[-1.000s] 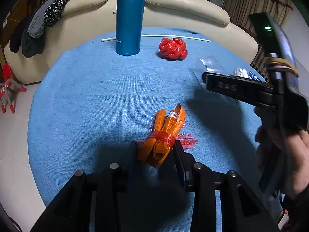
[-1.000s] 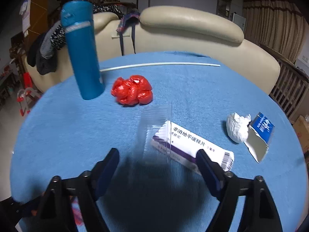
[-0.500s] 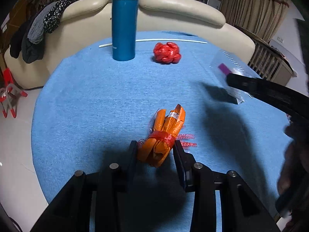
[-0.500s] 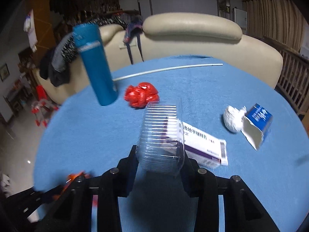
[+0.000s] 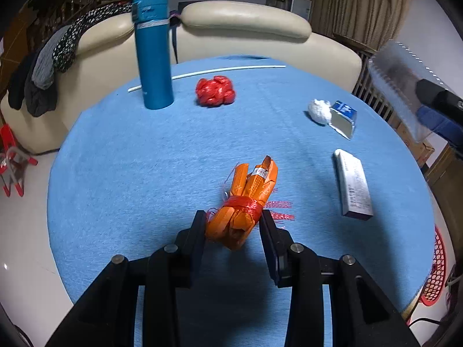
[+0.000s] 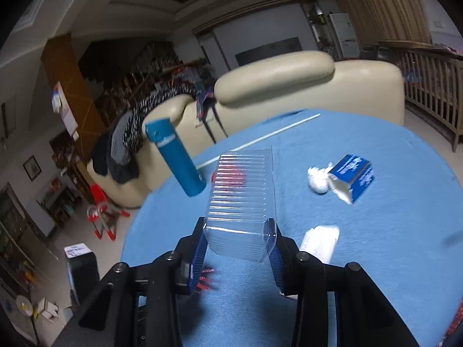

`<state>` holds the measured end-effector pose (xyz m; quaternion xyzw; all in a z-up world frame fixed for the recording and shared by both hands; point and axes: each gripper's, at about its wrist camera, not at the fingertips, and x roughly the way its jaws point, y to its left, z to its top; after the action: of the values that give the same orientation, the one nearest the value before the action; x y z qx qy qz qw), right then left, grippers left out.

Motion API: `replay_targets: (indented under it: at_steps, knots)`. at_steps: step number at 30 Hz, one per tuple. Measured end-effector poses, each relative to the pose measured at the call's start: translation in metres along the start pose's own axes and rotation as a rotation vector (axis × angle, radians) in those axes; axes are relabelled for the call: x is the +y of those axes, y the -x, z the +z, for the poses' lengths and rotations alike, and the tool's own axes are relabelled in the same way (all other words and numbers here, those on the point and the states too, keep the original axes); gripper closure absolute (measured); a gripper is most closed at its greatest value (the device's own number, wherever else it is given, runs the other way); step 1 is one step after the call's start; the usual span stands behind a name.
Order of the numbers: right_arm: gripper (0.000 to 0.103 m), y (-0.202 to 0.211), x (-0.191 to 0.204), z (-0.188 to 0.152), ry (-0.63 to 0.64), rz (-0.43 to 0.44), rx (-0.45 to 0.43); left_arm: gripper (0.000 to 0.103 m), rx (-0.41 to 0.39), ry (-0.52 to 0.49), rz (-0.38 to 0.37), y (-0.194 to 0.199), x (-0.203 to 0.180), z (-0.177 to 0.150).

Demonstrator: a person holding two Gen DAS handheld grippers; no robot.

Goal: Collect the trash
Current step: 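Carry the orange item with the left tool while the right carries the container to the red basket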

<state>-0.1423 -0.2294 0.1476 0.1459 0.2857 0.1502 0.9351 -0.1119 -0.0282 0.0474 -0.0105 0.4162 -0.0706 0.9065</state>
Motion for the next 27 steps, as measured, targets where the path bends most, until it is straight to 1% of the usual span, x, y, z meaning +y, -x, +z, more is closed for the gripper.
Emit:
replay_targets:
  at_steps: [7,14,21,27]
  knots:
    - [0.061,0.032,-0.029,-0.015,-0.061,-0.048,-0.015,0.064,-0.004,-0.053,-0.028,0.004,-0.027,-0.002]
    - [0.061,0.061,-0.057,-0.032,-0.114,-0.117,-0.041,0.064,-0.013,-0.109,-0.065,0.013,-0.056,-0.006]
    - [0.061,0.103,-0.089,-0.057,-0.161,-0.229,-0.06,0.064,-0.018,-0.168,-0.114,0.019,-0.086,-0.01]
    - [0.061,0.146,-0.128,-0.082,-0.238,-0.348,-0.075,0.064,-0.025,-0.214,-0.148,0.028,-0.107,-0.014]
